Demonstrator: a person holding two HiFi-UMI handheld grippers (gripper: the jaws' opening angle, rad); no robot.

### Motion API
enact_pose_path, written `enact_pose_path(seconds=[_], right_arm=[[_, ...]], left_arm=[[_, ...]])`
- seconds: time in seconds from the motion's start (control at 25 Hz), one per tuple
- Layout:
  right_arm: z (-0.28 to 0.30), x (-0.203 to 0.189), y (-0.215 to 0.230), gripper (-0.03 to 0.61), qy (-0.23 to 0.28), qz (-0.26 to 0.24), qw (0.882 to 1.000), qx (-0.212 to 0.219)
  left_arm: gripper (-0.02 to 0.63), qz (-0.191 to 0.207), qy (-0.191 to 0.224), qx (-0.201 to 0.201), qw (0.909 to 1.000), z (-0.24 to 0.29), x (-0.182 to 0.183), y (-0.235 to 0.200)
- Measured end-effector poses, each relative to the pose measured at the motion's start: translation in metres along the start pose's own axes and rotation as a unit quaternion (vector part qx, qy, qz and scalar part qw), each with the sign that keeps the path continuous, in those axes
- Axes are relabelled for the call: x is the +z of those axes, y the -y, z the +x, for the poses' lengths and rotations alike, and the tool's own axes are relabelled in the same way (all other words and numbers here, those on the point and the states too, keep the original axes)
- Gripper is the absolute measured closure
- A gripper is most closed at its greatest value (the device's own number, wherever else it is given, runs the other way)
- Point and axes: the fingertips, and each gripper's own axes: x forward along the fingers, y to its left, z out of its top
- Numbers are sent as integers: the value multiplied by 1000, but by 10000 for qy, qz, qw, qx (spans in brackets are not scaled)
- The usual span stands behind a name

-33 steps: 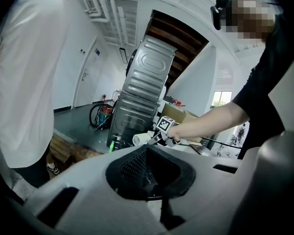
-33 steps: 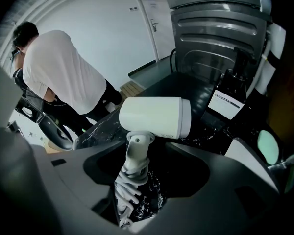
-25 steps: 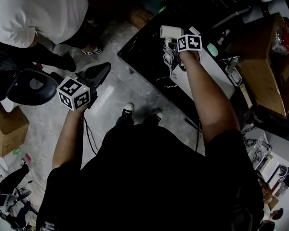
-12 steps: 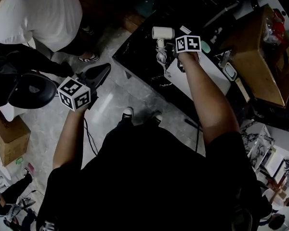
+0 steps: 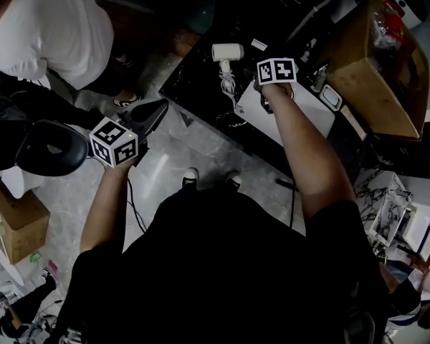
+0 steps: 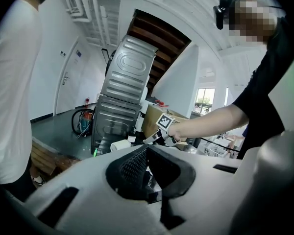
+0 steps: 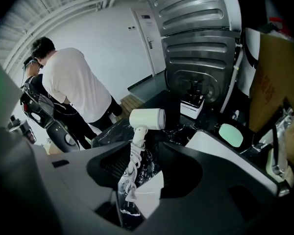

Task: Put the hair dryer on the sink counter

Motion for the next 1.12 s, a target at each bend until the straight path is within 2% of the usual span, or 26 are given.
enact_pose_path(seconds=[0.28, 0.56, 0.84, 1.12], right_arm=[[-41, -11, 5, 450, 256, -98, 9996, -119], [-77, -21, 0, 502, 488, -82, 9988, -58], [-120, -20, -8, 511, 965, 89, 9952, 116], [-160, -29, -4, 515, 1282, 119, 9917, 33]], left_arm=[[600, 138, -122, -235, 9996, 10, 6, 29], [600, 240, -176, -429, 9986, 18, 10, 48], [600, 436, -223, -620, 9969, 31, 19, 67], [600, 578, -198, -787, 9950, 43, 30, 81]])
